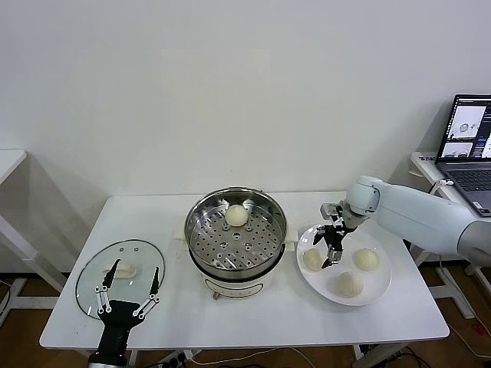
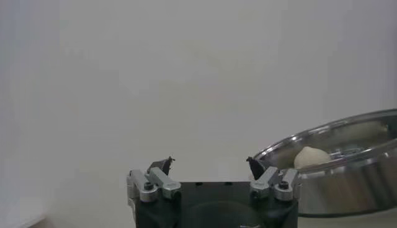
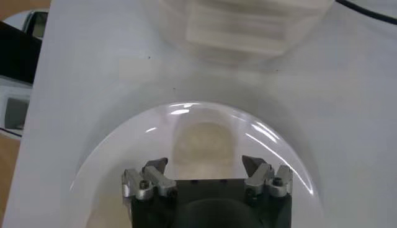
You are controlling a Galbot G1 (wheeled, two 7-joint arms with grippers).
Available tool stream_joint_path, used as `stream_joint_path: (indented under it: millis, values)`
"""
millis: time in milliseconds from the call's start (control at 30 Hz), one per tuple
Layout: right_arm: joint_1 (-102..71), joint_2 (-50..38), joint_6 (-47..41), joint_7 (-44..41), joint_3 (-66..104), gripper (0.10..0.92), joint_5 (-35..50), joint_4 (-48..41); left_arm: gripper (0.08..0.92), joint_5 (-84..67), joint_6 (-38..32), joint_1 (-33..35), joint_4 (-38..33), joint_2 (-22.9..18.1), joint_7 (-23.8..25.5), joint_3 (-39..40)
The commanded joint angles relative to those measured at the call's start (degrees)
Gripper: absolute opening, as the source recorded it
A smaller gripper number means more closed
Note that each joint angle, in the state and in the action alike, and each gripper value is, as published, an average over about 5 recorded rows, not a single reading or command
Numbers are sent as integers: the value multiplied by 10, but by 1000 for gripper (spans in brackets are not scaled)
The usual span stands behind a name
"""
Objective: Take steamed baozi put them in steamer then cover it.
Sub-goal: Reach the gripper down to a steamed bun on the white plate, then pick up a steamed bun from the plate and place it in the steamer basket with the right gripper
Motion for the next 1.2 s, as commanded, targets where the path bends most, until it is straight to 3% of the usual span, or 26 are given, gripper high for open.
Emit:
stream_joint_path:
  millis: [33,433,733,1000,1200]
  values:
    - [-22,2,-6,18,5,820,-7,-3,823,-1,0,-1,1,0,0,0]
    - [1,-9,-6,24,10,694,-12,24,823,-3,-1,-1,-2,0,-1,0]
    - [152,-22,8,-87,15,664,-17,60,823,-3,0,-4,-8,4,-2,10]
    - [333,62,20,-174,-47,654,47,84,823,-3,-1,-5,-14,7,-2,17]
    - [348,136,-20,-127,-85,661,125,134,823,-3,0,-7,-16,7,-2,22]
